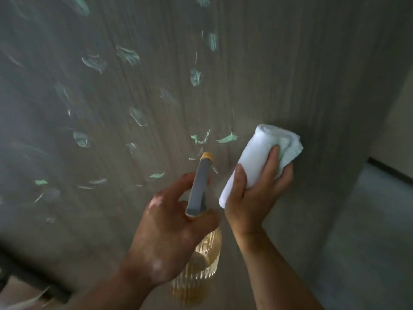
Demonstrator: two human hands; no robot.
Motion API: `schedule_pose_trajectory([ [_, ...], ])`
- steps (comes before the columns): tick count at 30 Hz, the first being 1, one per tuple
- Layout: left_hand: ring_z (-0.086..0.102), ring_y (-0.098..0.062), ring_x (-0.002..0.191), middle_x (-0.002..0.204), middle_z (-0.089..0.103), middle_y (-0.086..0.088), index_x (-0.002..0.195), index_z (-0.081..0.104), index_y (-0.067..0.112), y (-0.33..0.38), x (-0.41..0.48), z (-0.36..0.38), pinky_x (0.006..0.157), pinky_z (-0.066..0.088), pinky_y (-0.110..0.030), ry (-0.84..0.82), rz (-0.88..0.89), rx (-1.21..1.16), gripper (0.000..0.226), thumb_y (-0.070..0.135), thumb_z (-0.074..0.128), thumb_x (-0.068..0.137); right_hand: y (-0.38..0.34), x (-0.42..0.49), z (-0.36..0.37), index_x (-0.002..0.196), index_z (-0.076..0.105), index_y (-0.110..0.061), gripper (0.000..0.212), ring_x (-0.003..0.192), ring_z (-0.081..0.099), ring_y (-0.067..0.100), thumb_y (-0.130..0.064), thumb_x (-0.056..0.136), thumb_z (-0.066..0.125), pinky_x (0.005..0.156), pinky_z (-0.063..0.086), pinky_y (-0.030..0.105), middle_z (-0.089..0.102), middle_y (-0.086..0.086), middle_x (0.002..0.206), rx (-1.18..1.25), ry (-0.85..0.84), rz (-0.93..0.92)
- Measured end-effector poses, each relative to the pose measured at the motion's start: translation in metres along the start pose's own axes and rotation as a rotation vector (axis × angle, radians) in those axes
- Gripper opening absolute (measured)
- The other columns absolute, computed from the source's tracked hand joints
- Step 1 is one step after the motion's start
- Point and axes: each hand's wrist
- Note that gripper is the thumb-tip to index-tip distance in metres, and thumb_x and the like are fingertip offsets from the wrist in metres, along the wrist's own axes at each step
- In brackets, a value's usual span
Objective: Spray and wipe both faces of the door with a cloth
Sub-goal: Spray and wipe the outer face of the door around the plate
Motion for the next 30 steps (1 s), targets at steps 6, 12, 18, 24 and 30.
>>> schedule_pose_trajectory([
  [6, 0.056, -0.004, 0.047, 0.06, 0.064, 0.013, 0.098, 0.071, 0.04, 0.01, 0.001, -0.026, 0.049, 0.051, -0.024, -0.017, 0.042, -0.03, 0.034, 0.022, 0.083, 0.072, -0.066, 0.084, 0.007, 0.153, 0.045, -0.006, 0.066, 0.131, 0.046, 0.04, -0.031, 0.097, 0.068, 0.115, 0.029, 0.029, 0.043, 0.028, 0.146, 0.02, 0.108, -0.124],
  [12, 0.053, -0.009, 0.047, 0.06, 0.061, 0.008, 0.099, 0.068, 0.04, 0.019, 0.004, -0.035, 0.052, 0.048, -0.028, -0.031, 0.049, -0.042, 0.038, 0.034, 0.076, 0.063, -0.072, 0.125, -0.001, 0.154, 0.044, -0.007, 0.065, 0.129, 0.05, 0.037, -0.03, 0.098, 0.067, 0.115, 0.034, 0.033, 0.044, 0.024, 0.145, -0.004, 0.098, -0.205],
  [18, 0.046, -0.01, 0.046, 0.057, 0.055, 0.001, 0.094, 0.069, 0.024, 0.008, 0.002, -0.028, 0.047, 0.041, -0.02, -0.091, 0.027, -0.055, 0.027, 0.01, 0.08, 0.073, -0.005, 0.061, -0.009, 0.155, 0.036, -0.017, 0.063, 0.132, 0.046, 0.041, -0.041, 0.099, 0.057, 0.113, 0.039, 0.042, 0.039, 0.026, 0.146, -0.064, 0.012, -0.156],
  [24, 0.052, -0.004, 0.05, 0.063, 0.063, 0.008, 0.091, 0.07, 0.033, 0.009, -0.001, -0.023, 0.049, 0.041, -0.011, -0.08, 0.089, -0.021, 0.029, 0.027, 0.083, 0.066, -0.029, 0.001, 0.007, 0.154, 0.033, -0.018, 0.067, 0.128, 0.046, 0.038, -0.045, 0.096, 0.052, 0.108, 0.033, 0.029, 0.039, 0.025, 0.146, -0.034, -0.008, 0.033],
  [30, 0.059, -0.001, 0.053, 0.069, 0.069, 0.007, 0.098, 0.071, 0.051, 0.013, 0.003, -0.046, 0.051, 0.044, -0.007, 0.022, 0.11, -0.015, 0.044, 0.038, 0.076, 0.056, -0.09, 0.028, 0.023, 0.155, 0.039, -0.013, 0.066, 0.132, 0.043, 0.035, -0.042, 0.098, 0.054, 0.113, 0.033, 0.034, 0.038, 0.023, 0.149, 0.012, 0.091, -0.007],
])
Point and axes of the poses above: each hand's wrist, its own x-axis towards the middle knuckle, its own z-axis out of the palm, y = z × x
